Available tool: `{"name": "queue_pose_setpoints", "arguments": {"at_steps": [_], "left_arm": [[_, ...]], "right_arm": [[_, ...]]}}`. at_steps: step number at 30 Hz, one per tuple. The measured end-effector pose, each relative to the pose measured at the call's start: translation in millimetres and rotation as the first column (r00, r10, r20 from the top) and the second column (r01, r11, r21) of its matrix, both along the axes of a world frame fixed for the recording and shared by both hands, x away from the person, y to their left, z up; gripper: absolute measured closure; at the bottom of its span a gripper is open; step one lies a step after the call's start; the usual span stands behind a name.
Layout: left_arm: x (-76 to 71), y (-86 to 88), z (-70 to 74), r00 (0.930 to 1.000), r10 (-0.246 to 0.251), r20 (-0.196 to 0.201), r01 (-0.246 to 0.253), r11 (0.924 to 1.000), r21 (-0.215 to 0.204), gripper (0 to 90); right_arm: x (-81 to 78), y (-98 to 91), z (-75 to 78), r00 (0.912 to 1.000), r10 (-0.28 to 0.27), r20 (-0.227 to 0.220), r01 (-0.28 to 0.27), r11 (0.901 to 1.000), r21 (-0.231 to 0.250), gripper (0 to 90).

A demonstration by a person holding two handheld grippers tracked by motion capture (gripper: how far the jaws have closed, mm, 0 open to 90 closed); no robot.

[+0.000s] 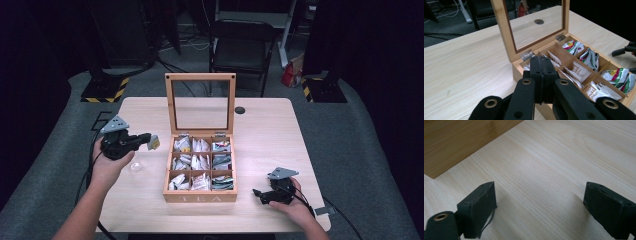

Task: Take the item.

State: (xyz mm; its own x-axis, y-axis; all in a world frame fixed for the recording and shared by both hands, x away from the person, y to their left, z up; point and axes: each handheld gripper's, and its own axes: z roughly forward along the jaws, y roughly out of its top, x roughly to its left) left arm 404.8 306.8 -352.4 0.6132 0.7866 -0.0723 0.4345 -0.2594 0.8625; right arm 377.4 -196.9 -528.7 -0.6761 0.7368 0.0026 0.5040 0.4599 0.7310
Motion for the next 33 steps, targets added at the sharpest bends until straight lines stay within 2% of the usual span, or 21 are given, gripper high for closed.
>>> {"name": "queue_pose_setpoints", "arguments": {"at_steps": [16, 33], "left_arm": [[-0.9, 26.4, -2.7, 0.9979, 0.063, -0.017, -0.063, 0.998, -0.003, 89.8], [-1.8, 56.8, -5.3, 0.9885, 0.15, -0.021, -0.15, 0.9885, -0.022, 89.8]], "right_arm": [[0.0, 0.0, 0.0, 1.0, 0.0, 0.0, 0.0, 1.0, 0.0, 10.4], [0.1, -0.3, 0.1, 1.0, 0.004, 0.003, -0.004, 1.0, -0.004, 10.4]]}}
